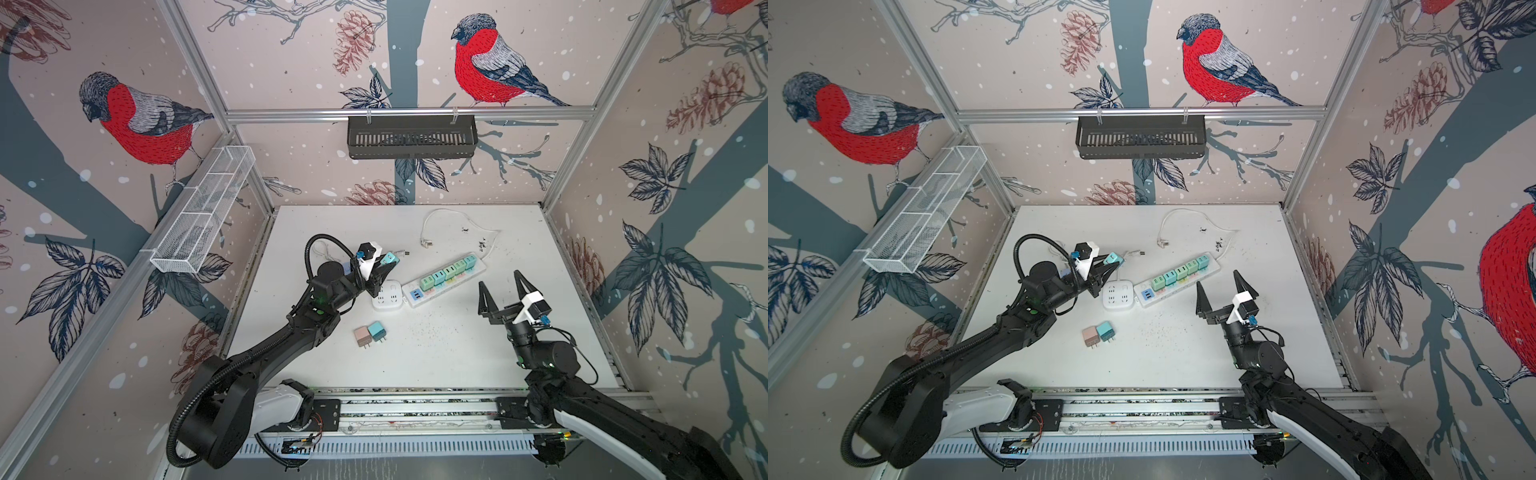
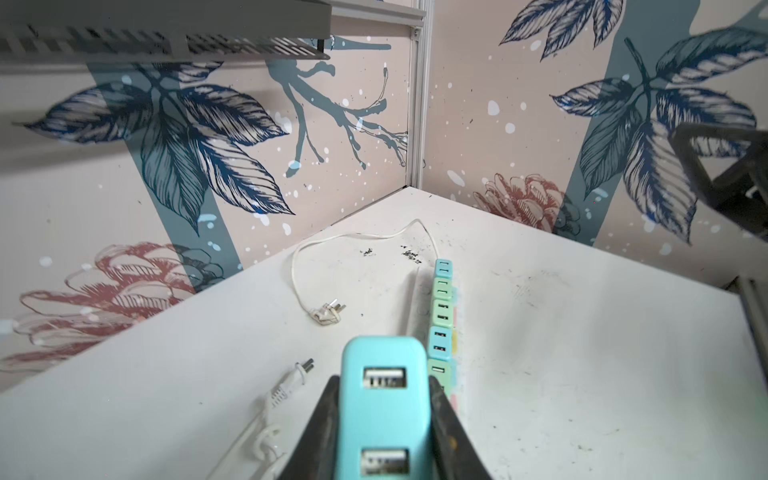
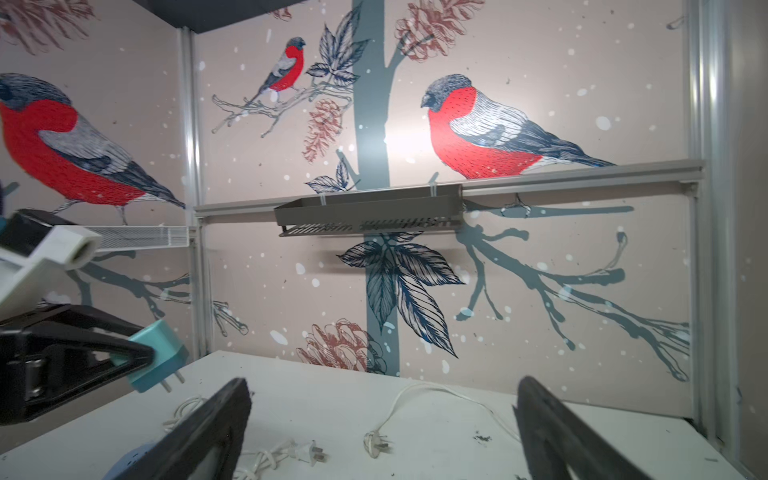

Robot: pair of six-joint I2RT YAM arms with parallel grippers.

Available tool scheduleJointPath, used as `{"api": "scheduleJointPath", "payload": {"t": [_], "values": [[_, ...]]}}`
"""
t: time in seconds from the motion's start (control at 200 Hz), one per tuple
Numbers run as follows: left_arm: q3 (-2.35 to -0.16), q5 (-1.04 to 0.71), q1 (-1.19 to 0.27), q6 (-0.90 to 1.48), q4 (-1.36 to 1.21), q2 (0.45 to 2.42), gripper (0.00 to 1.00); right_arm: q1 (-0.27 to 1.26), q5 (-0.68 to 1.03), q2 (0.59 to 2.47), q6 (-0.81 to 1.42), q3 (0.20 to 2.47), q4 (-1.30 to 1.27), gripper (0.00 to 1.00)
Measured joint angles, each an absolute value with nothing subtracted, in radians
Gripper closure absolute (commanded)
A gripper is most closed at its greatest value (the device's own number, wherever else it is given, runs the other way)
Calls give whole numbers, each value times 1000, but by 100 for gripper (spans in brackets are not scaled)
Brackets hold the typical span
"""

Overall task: Insert the plug
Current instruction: 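Open the right gripper and withdraw it while left carries the plug away, then carry the teal plug with the left gripper over the white square socket block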

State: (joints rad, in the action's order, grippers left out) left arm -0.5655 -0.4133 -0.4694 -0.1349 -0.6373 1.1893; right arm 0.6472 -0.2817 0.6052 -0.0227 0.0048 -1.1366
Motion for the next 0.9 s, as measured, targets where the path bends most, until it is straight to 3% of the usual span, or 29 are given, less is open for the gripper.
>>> {"api": "scheduleJointPath", "payload": {"t": [0.245,0.46,0.901], "values": [[-667,-396,-466,-448,-496,1201,100,510,-337,660,141,5,-1074,0],[-760,-391,-453,-656,-293,1261,100,477,-348,595,213,5,-1046,0],[-667,-488,-422,-818,-200,1314,100,461,-340,629,239,5,-1031,0]]}}
